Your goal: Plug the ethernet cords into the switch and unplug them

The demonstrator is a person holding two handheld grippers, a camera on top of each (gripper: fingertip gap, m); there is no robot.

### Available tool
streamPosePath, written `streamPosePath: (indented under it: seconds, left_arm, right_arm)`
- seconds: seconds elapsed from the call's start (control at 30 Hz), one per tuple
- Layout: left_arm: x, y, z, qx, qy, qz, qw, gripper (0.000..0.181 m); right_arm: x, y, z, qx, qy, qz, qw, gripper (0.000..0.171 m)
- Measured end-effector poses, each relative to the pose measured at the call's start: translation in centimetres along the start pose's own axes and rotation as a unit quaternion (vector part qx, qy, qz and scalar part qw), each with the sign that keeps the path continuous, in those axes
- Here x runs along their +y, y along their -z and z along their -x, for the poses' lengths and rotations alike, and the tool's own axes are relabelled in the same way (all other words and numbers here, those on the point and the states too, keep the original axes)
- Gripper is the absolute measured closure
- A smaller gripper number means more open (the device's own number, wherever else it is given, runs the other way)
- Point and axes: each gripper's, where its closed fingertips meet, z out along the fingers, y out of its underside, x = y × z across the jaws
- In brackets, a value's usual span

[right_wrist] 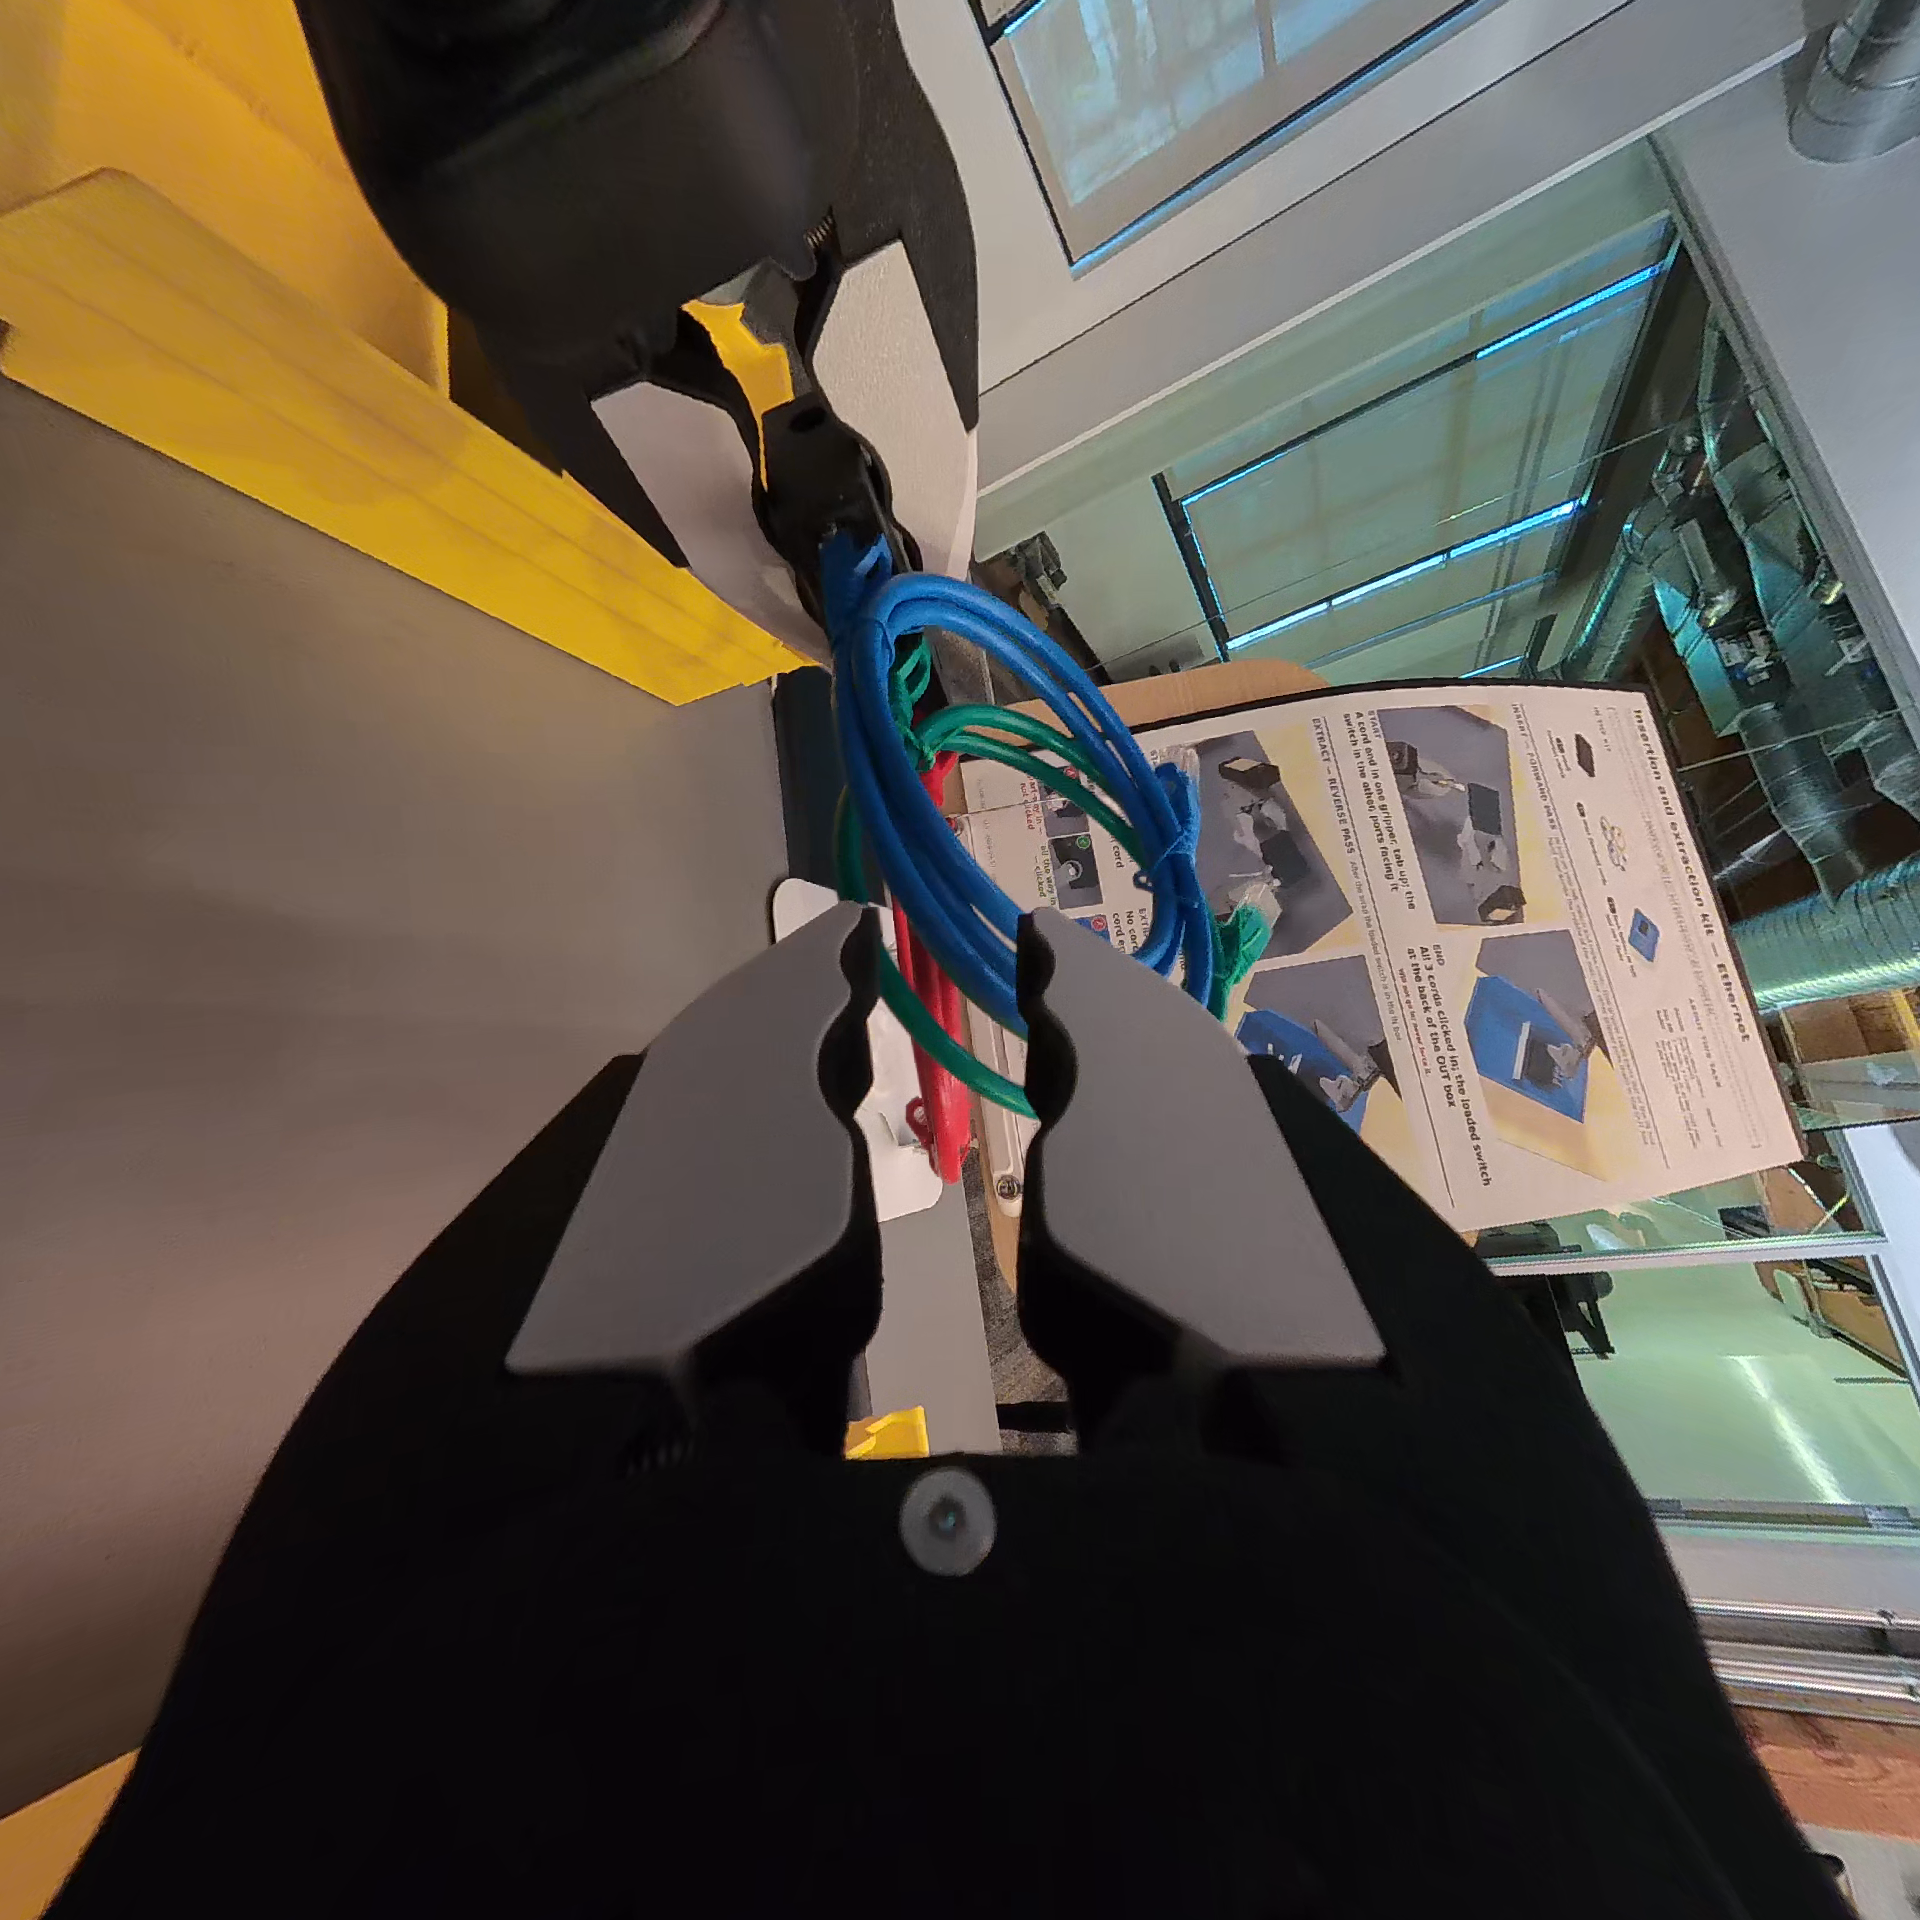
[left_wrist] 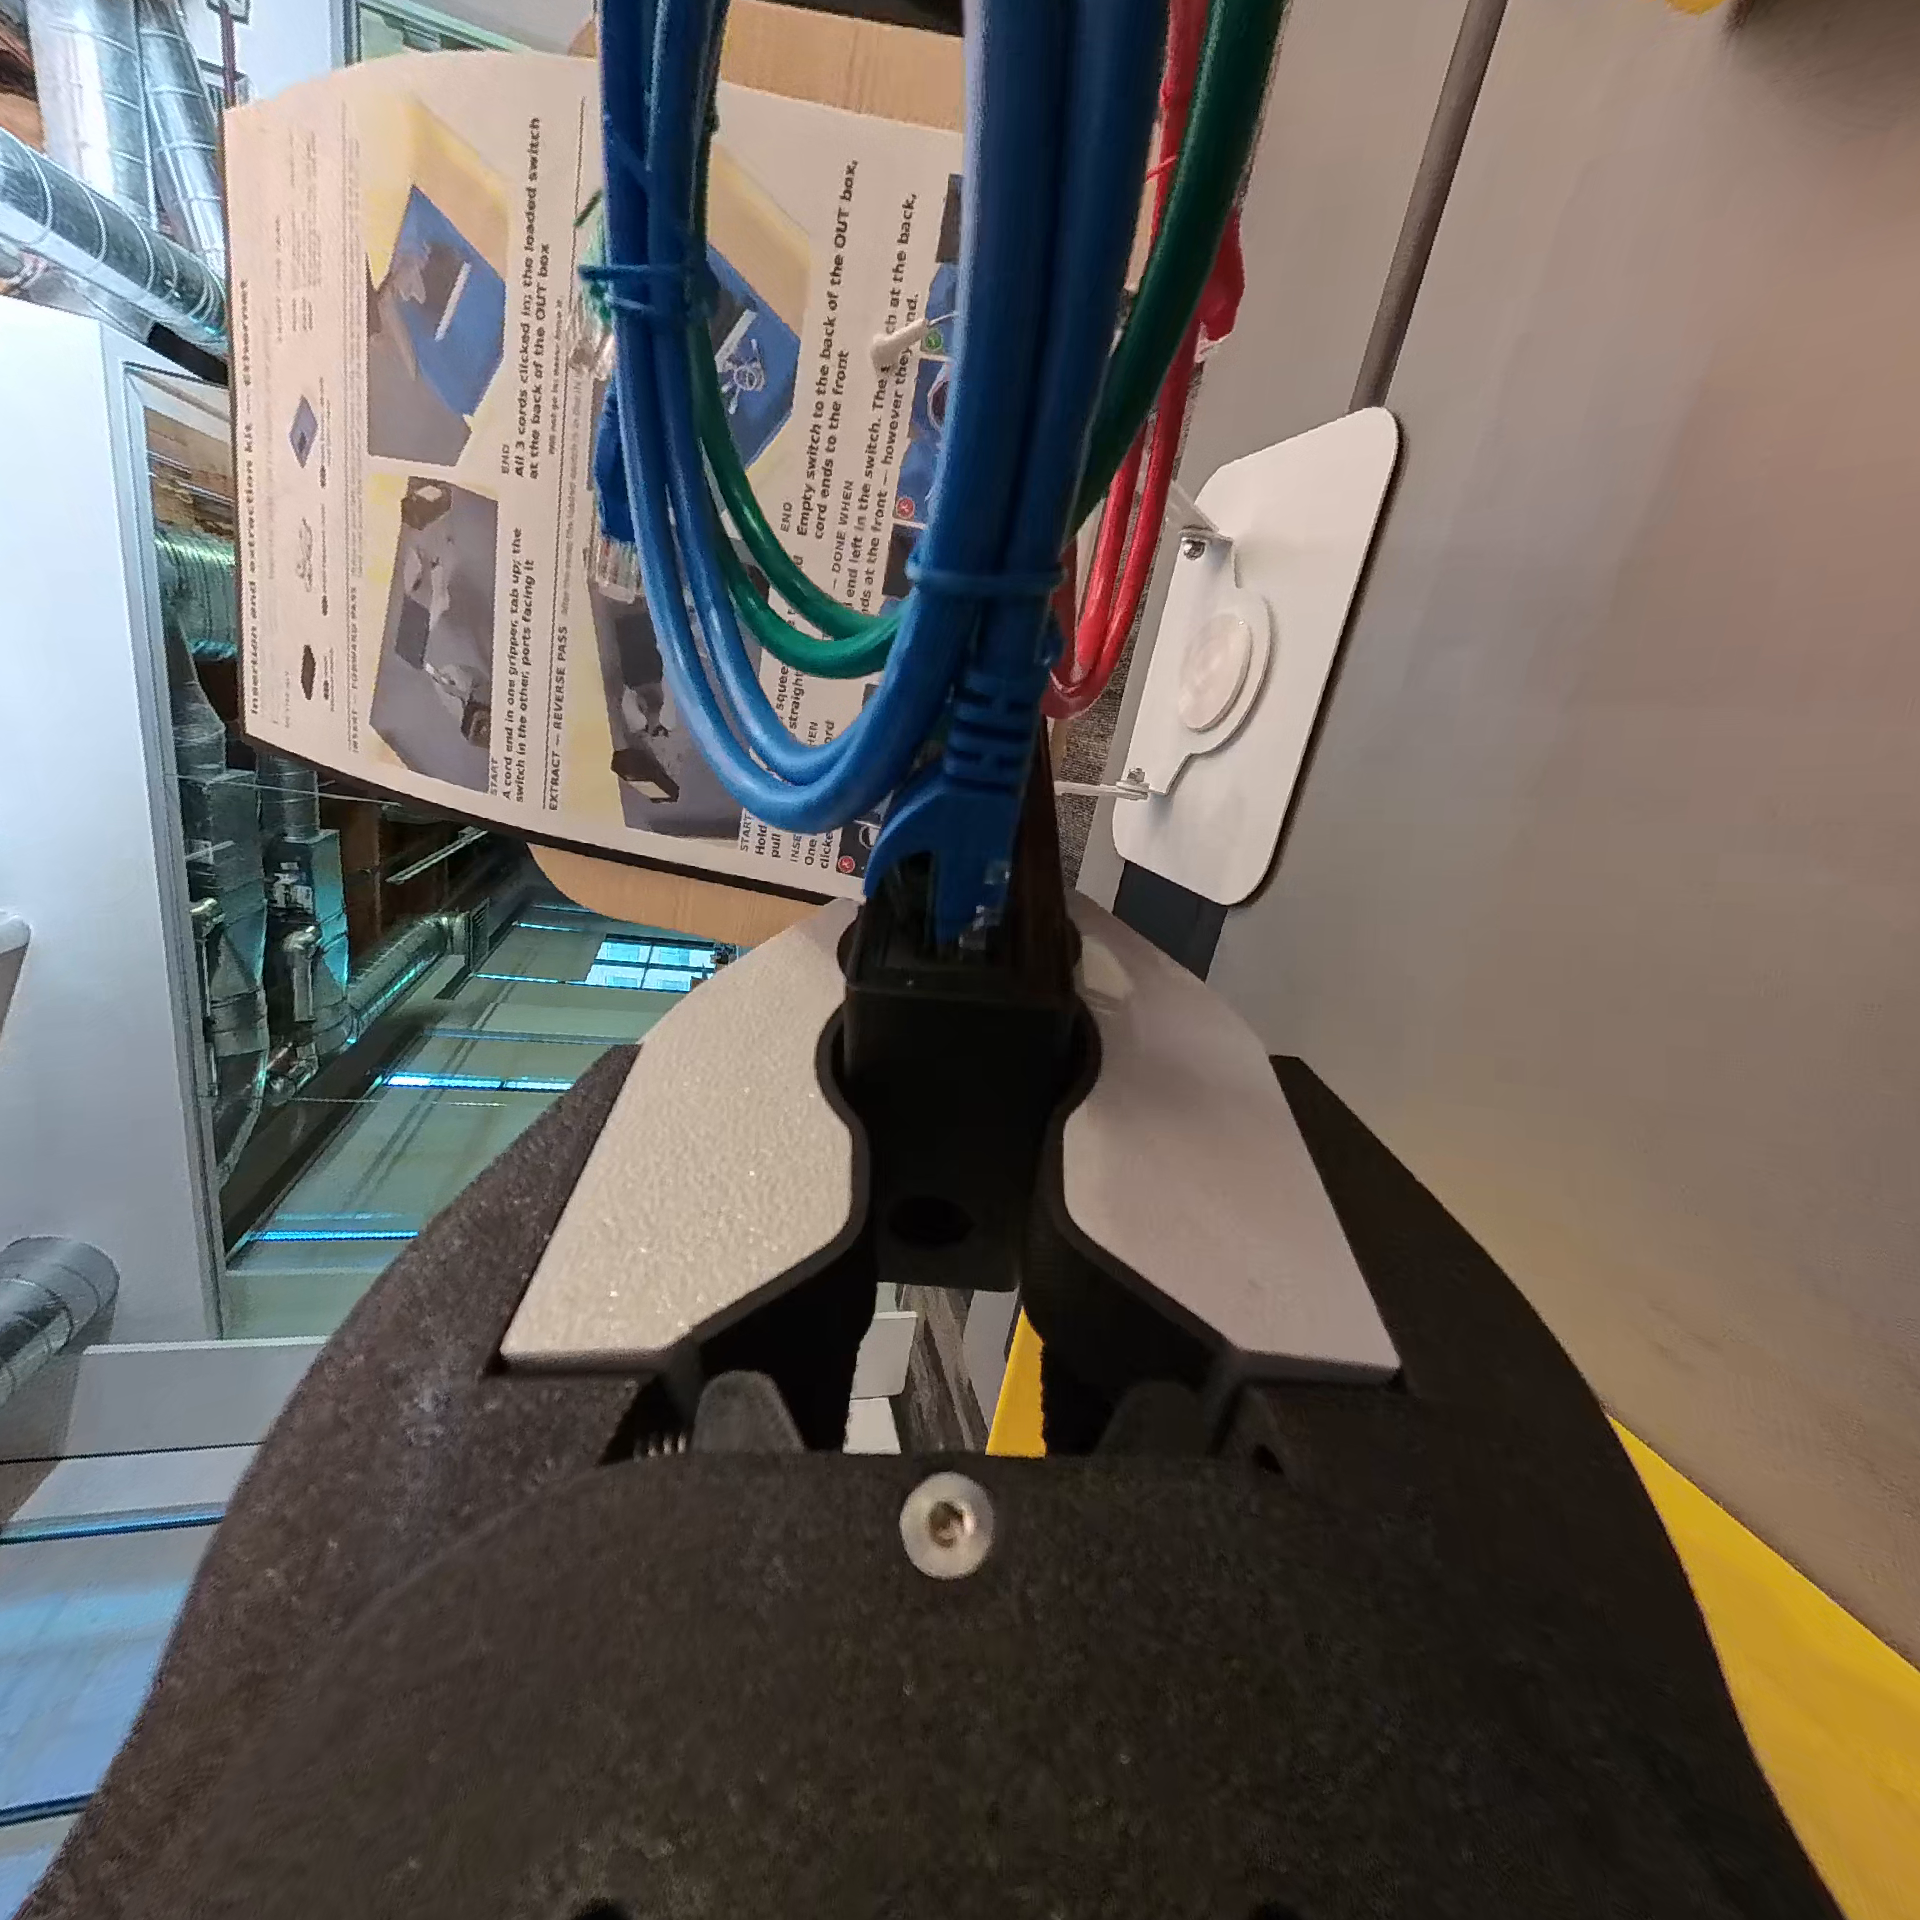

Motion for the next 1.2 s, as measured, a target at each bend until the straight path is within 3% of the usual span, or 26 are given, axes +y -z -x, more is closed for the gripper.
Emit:
streamPosePath:
  seconds: [0.33,0.63,1.07,1.2]
  left_arm:
    - [-0.3,-0.3,-0.8,0.012,-0.005,0.005,1.000,0.151]
    - [-1.7,-0.6,-2.2,0.027,-0.021,-0.005,0.999,0.152]
    - [-4.3,0.4,-2.9,0.020,-0.044,-0.005,0.999,0.151]
    - [-4.3,0.5,-3.0,0.014,-0.064,0.012,0.998,0.151]
  right_arm:
    - [-0.4,0.0,0.4,-0.006,0.011,-0.008,1.000,0.143]
    - [-3.7,-0.2,2.9,-0.043,0.049,-0.124,0.990,0.137]
    - [-2.8,-2.2,3.9,-0.032,0.077,-0.092,0.992,0.134]
    - [-2.4,-2.5,4.4,-0.037,0.092,-0.071,0.992,0.145]
